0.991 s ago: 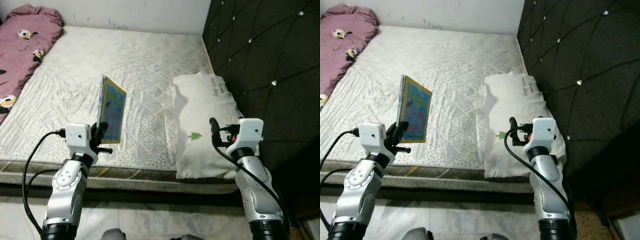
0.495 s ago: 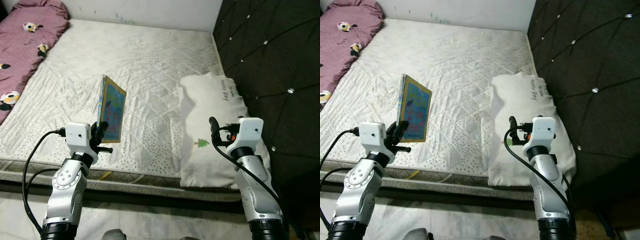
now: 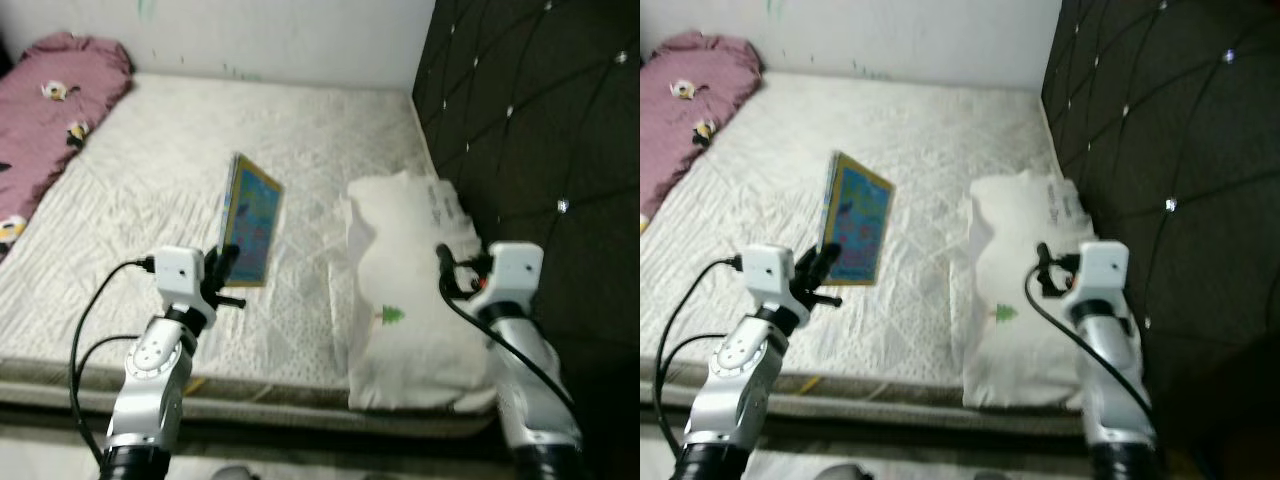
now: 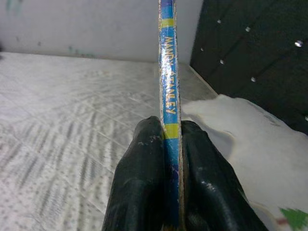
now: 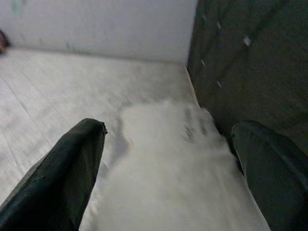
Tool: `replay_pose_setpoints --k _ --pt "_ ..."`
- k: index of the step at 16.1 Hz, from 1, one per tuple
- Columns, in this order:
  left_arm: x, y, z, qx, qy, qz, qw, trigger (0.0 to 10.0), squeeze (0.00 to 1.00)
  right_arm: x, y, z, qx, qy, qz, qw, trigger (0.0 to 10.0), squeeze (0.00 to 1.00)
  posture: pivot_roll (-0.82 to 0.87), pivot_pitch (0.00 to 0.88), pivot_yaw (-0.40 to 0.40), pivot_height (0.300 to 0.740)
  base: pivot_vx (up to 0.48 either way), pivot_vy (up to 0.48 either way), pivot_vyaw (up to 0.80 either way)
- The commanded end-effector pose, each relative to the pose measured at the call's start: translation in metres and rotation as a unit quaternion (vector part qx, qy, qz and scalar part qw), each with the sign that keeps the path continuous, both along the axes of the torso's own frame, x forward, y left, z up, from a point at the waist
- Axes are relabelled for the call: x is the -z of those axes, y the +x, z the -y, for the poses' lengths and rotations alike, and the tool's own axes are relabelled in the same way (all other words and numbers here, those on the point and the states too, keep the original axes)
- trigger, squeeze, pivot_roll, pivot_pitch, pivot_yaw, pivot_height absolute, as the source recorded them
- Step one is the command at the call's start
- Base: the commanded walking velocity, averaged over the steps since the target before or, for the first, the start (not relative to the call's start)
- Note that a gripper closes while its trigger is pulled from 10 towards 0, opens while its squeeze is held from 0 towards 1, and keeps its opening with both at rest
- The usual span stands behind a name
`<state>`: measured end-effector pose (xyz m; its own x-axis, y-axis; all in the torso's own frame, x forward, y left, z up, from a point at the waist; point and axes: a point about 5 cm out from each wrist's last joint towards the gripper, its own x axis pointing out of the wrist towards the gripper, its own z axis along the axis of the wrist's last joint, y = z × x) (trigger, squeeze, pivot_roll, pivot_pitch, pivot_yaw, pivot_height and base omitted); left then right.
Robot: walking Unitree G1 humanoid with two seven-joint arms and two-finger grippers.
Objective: Clean up the room
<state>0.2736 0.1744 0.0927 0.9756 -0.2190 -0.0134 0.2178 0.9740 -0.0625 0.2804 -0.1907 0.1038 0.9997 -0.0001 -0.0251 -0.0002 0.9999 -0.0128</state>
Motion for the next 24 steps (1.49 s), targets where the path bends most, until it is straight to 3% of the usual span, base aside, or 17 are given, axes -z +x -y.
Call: replay_pose_setpoints --k 1,4,13,24 --pt "-0.010 0.001 -0.011 -0.019 0.003 0.023 1.000 10.0 0.00 -0.002 0.001 -0.005 -0.012 -0.002 0.006 1.000 10.0 0.00 -0.03 0.036 -0.049 0.740 0.326 0.000 0.00" --pt "-0.009 0.001 -0.011 -0.019 0.001 0.020 1.000 10.0 0.00 -0.002 0.001 -0.005 -0.012 -0.003 0.005 1.000 10.0 0.00 -0.03 0.040 -0.051 0.740 0.315 0.000 0.00" --pt "0.002 -0.003 -0.019 -0.077 -0.017 -0.018 0.997 10.0 0.00 -0.003 -0.003 -0.005 -0.014 0.013 0.004 1.000 10.0 0.00 -0.03 0.070 -0.060 0.740 0.000 0.000 0.00" --pt "0.002 -0.007 -0.019 -0.076 -0.022 -0.023 0.997 10.0 0.00 -0.002 -0.006 -0.007 -0.025 0.016 0.000 1.000 10.0 0.00 -0.02 0.081 -0.060 0.736 0.000 0.000 0.00"
